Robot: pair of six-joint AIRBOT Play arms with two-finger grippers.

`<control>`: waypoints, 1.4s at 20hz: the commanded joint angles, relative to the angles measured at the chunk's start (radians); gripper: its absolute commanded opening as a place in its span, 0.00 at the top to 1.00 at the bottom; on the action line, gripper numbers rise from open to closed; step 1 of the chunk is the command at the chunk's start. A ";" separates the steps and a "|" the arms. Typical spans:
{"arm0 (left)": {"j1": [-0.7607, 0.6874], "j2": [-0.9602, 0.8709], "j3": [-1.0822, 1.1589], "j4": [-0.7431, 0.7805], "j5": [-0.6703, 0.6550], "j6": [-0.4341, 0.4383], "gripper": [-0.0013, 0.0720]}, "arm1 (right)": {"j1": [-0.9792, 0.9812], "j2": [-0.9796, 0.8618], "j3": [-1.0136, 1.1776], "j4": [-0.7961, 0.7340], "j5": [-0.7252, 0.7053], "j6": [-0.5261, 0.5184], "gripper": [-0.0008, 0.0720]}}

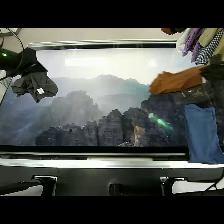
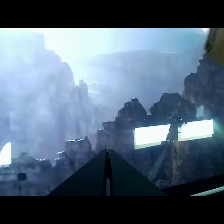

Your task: Fold the clothes and pants, and hang the long-sleeved shirts on hangers.

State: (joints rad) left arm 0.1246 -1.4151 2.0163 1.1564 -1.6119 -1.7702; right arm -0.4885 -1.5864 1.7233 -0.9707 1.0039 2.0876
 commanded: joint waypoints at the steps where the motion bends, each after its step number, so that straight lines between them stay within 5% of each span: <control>1: 0.001 0.000 0.000 0.000 0.000 0.002 0.95 | -0.045 0.084 0.004 -0.216 0.028 0.258 0.95; 9: 0.001 0.000 0.000 0.000 -0.002 0.002 0.95 | -0.043 0.219 0.004 -0.563 0.335 0.495 0.95; 19: 0.000 0.000 0.000 0.000 -0.015 0.021 0.95 | -0.043 0.253 -0.038 -0.815 0.654 0.320 0.95; 23: 0.000 0.000 0.000 0.000 -0.023 0.021 0.95 | -0.043 0.282 -0.202 -0.910 0.663 0.265 0.95; 28: 0.000 0.000 0.000 0.000 -0.023 0.020 0.95 | -0.043 0.360 -0.423 -0.963 0.587 0.325 0.95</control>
State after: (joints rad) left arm 0.1246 -1.4151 2.0163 1.1561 -1.6325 -1.7500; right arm -0.5308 -1.2652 1.4128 -1.8858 1.6215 2.3806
